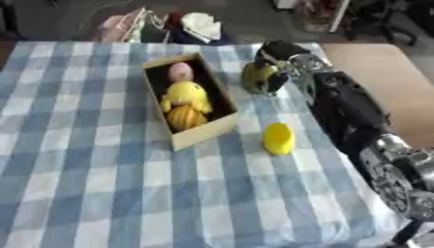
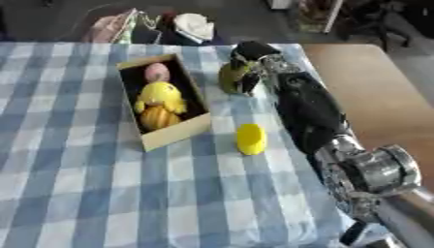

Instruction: Pick up objects on the table and place them in the box.

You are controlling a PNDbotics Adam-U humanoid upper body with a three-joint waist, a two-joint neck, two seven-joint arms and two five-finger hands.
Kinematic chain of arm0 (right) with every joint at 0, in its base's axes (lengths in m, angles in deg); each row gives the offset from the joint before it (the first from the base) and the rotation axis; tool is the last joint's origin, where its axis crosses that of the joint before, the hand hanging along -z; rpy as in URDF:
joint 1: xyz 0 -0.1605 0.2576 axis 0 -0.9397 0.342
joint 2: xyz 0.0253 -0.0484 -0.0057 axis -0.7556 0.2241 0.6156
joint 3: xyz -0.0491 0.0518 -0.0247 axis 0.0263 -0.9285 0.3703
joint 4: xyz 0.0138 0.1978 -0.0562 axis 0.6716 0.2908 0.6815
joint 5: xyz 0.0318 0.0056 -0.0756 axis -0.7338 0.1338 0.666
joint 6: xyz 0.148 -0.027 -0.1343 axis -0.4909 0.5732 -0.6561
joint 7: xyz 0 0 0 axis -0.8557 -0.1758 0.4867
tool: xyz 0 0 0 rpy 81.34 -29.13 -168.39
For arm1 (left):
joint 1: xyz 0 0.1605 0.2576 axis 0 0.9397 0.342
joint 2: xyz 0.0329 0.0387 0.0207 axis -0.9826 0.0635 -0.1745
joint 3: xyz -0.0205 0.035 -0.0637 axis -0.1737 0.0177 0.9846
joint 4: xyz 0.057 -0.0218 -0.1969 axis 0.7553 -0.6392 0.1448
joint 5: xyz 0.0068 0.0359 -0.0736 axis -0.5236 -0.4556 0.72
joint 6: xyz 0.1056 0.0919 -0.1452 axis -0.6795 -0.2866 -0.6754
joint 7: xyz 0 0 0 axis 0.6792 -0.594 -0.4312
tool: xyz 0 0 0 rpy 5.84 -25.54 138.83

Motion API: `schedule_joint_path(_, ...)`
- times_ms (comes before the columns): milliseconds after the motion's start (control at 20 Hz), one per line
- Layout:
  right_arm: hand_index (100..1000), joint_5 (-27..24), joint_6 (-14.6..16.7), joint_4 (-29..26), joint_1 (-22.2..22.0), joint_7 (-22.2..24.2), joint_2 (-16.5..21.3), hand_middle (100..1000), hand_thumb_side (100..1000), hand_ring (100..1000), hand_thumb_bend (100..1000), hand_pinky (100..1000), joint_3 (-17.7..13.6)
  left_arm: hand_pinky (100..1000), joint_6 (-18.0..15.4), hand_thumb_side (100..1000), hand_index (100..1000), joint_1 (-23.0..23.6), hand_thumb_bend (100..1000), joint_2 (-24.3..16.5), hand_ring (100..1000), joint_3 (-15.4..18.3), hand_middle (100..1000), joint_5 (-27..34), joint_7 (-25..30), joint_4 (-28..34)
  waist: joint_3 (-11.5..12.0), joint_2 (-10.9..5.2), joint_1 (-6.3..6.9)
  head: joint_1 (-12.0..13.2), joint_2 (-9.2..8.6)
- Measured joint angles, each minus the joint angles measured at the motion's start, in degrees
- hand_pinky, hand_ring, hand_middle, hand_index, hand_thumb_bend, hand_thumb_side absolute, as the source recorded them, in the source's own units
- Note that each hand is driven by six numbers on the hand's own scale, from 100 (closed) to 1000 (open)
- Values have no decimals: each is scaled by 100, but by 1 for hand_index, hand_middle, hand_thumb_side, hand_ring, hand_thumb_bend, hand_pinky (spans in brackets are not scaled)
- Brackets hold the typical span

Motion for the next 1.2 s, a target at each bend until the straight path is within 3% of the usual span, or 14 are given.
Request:
schedule_joint_path(300,389,-95,197,-396,21,-895,0,496,100,561,231,668,38,710,0,546,725,0,100,0,503,1,540,0,0,0,-7,0,0,0,1)
schedule_joint_path(600,384,-400,514,-773,92,-1100,-1,492,100,555,187,670,188,710,0,547,725,3,100,0,503,2,540,0,0,0,-11,0,0,0,1)
schedule_joint_path(900,412,-1003,1133,-1127,136,-726,-55,516,100,575,118,693,484,710,2,548,724,3,100,0,503,9,540,0,1,0,-8,0,0,-5,1)
schedule_joint_path(1200,478,-1603,2017,-1289,140,346,-192,559,100,609,100,717,852,710,12,548,725,3,100,1,502,10,539,0,12,0,3,0,0,-24,1)
